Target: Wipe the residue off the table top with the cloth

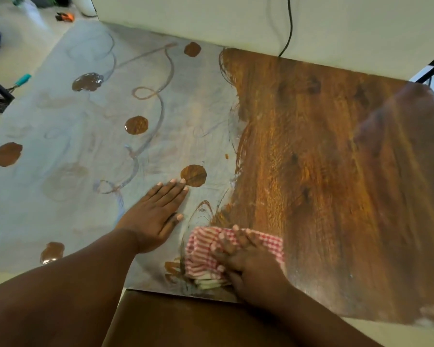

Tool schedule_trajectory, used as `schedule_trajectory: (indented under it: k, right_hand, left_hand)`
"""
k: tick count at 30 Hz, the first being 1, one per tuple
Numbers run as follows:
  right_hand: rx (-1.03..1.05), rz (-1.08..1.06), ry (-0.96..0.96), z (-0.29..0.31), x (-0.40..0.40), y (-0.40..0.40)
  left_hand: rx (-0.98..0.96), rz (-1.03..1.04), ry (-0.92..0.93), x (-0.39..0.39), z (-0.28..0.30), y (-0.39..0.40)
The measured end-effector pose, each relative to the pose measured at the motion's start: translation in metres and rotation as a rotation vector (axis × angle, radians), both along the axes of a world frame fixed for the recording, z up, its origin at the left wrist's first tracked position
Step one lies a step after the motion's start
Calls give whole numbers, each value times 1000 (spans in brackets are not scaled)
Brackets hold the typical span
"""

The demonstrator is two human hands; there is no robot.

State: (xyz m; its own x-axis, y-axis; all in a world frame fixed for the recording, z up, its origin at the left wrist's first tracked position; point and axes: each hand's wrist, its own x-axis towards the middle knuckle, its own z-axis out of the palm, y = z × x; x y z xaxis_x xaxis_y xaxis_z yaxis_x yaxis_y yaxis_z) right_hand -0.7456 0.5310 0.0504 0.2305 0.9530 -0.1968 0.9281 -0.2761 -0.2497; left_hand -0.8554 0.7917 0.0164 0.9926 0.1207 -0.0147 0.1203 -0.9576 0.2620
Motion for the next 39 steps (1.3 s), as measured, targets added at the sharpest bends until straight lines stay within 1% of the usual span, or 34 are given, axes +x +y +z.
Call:
schedule_trajectory:
  k: [2,4,6,9,11,13,14,15,16,17,18,20,22,25,27,31,33,36,39]
  right_hand:
    - [18,142,-30,0,-11,1]
    - [-8,263,-47,2,-3,-15]
    - [-35,276,-62,7,19,-37]
    - [-73,55,-23,10,68,-55]
    - [-88,-105,-3,9,89,-39]
    - [-77,-280,-3,5,91,-11]
    - [-59,-378,-3,4,84,3]
    - [-46,-430,-1,4,71,14]
    - [-51,-423,18,7,56,23]
    - [-78,-357,36,10,38,25]
    - [-110,-235,38,11,18,22]
    - [-110,18,26,12,-8,1]
    - [-141,152,5,12,-2,-26]
    - [-158,167,-57,19,30,-49]
    - [-186,139,-44,22,42,-43]
    - [-158,-43,-74,14,14,6]
    - [-103,-75,-59,8,-9,31]
    - [-127,28,-58,6,-29,40]
    - [-171,195,-77,9,-23,-3]
  left_hand:
    - [-8,5,-2,0,0,-1]
    - [-19,8,4,1,1,0]
    - [-24,19,5,1,3,0]
    - [-17,29,12,1,3,-1]
    - [-22,31,18,1,3,-1]
    - [-28,30,20,1,3,-1]
    - [-28,33,23,1,3,0]
    - [-29,36,26,1,3,0]
    - [-32,36,25,1,3,-1]
    - [-37,34,21,1,3,-1]
    - [-41,30,19,1,3,0]
    - [-44,29,25,1,3,0]
    - [-47,34,33,1,4,0]
    - [-49,38,33,1,5,0]
    - [-44,41,36,1,4,-1]
    - [-46,37,36,2,3,0]
    - [-54,36,40,1,3,0]
    - [-60,40,39,2,5,0]
    - [-50,35,47,1,6,-1]
